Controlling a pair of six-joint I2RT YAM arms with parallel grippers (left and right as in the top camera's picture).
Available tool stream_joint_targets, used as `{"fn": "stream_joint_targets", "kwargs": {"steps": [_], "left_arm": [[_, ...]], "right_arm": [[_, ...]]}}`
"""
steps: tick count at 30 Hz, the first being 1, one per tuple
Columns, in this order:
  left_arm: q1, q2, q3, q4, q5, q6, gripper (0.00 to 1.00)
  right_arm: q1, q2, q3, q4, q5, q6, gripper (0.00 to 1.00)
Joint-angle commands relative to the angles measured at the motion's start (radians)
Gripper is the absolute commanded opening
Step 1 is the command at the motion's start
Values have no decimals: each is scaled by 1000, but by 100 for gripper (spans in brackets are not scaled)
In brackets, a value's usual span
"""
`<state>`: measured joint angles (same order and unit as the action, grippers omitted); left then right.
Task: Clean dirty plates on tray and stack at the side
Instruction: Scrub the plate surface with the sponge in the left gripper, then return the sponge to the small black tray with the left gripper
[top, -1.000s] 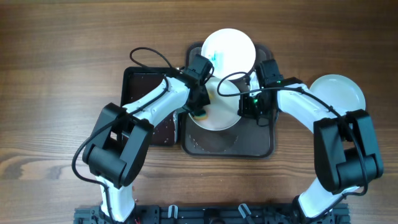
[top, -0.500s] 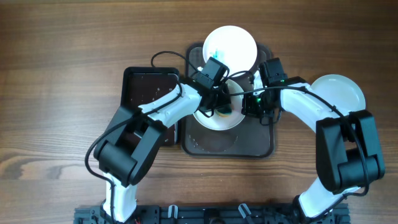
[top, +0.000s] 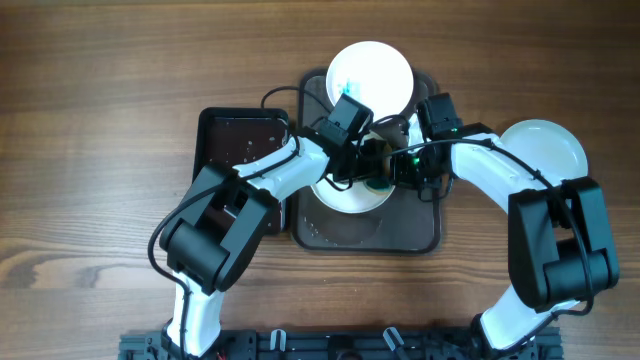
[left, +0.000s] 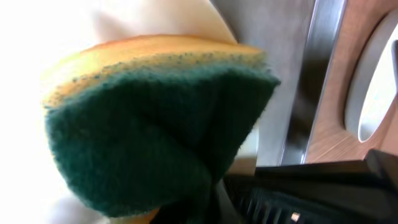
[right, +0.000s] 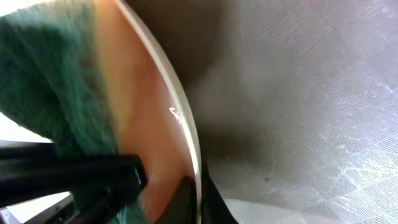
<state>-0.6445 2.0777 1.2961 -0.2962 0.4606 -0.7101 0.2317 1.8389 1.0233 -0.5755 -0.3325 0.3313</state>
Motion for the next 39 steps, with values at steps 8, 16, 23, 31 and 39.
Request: {"fn": "stream_joint_targets", "kwargs": {"steps": [8, 16, 23, 31, 39], "left_arm": [[89, 1, -6, -317, -224, 60, 4], [110, -104, -6, -475, -582, 13, 4], [109, -164, -6, -566, -681, -58, 4], [116, -289, -6, -493, -359, -28, 4], [222, -472, -6, -649, -437, 20, 4]], "right_arm": [[10, 29, -26, -17, 53, -43, 4], [10, 29, -26, -16, 52, -43, 4], [11, 29, -26, -16, 52, -40, 4], [10, 29, -26, -23, 52, -40, 4], [10, 29, -26, -21, 52, -40, 4]]}}
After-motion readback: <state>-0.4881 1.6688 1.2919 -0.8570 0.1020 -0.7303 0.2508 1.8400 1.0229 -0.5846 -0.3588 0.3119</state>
